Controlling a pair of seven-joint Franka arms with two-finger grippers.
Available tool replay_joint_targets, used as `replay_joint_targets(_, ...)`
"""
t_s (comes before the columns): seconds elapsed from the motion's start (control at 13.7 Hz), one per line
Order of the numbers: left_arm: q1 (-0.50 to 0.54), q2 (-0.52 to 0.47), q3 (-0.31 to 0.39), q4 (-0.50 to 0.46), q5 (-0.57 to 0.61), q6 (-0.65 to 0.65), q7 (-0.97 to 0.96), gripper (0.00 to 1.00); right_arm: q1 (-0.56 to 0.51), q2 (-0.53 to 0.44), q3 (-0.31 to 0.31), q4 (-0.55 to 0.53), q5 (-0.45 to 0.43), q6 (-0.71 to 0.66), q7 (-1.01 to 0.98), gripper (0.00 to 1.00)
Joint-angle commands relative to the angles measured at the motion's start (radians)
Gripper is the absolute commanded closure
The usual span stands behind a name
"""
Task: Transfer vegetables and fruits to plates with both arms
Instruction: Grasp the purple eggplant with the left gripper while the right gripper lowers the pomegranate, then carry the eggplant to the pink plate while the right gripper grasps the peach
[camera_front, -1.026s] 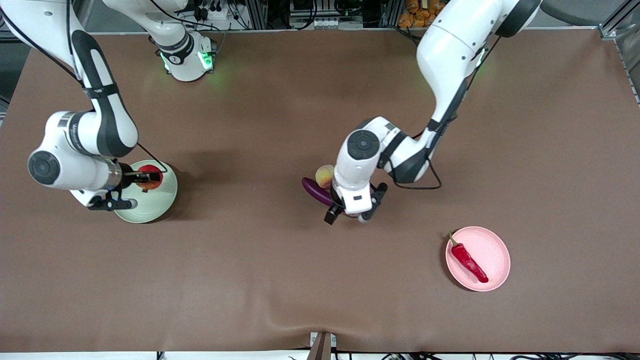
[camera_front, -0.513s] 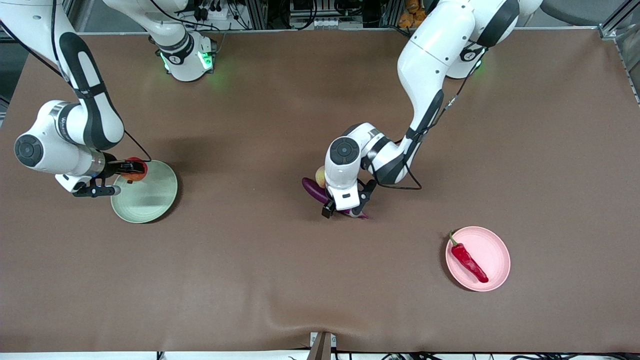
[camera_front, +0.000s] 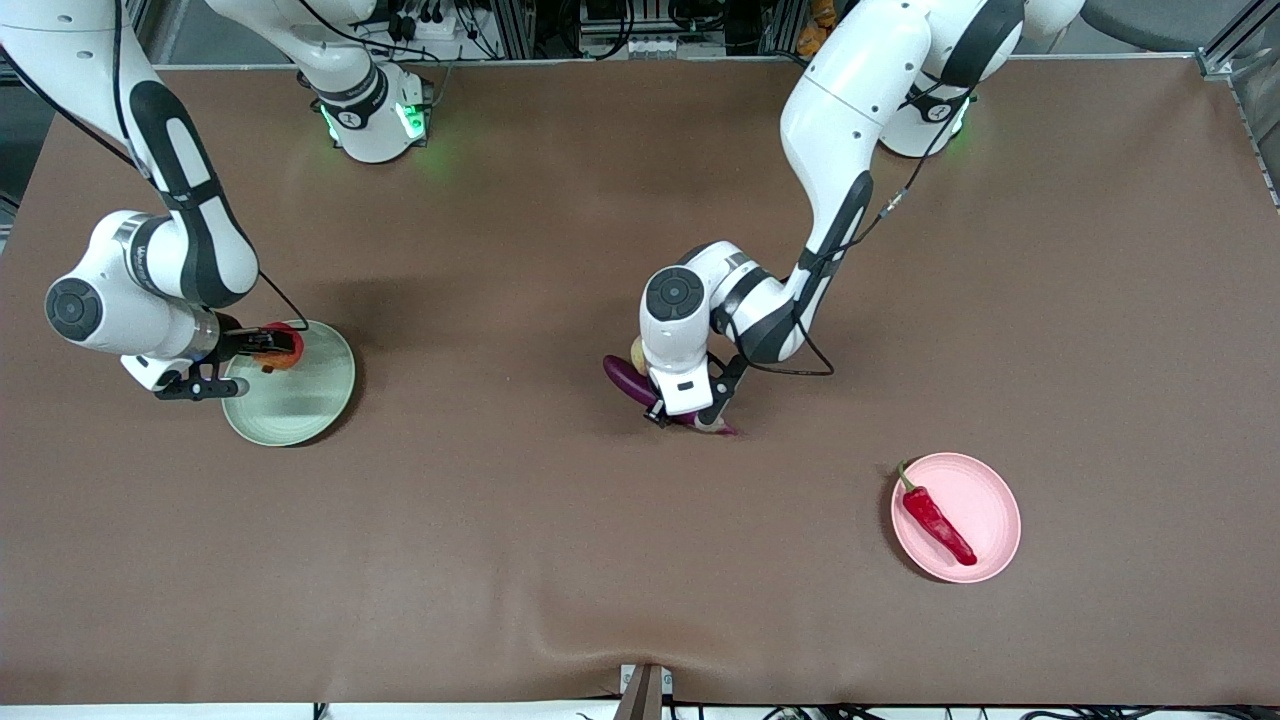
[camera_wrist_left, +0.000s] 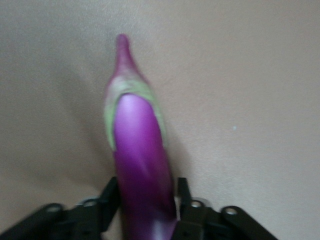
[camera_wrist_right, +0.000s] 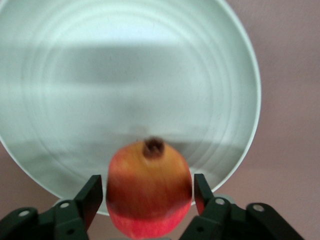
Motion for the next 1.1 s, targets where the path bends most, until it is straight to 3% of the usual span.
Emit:
replay_joint_targets(0.0,0.000,-0.082,0.046,0.004,0.001,-0.080,-0.002,1.00,0.011,0.001,0.003,0.100,0.005,-0.058,-0.045,0.00)
replay_joint_targets(0.29,0.096,-0.227,0.061,0.001,0.004,-0.202,0.190,1.00,0.096,0.009,0.005,0.399,0.078,-0.440,0.125,0.00)
replay_joint_targets(0.44,0.165,-0.264,0.060,0.001,-0.010,-0.269,0.355,1.00,0.174,0.015,0.011,0.472,0.165,-0.542,0.328,0.00)
replay_joint_targets(0.73,0.302,-0.262,0.063,-0.002,0.002,-0.296,0.656,1.00,0.366,0.015,0.011,0.478,0.309,-0.504,0.655,0.00)
replay_joint_targets(1.03,0.426,-0.237,0.064,-0.004,0.009,-0.293,0.970,1.00,0.607,0.075,0.011,0.478,0.336,-0.305,1.017,0.00)
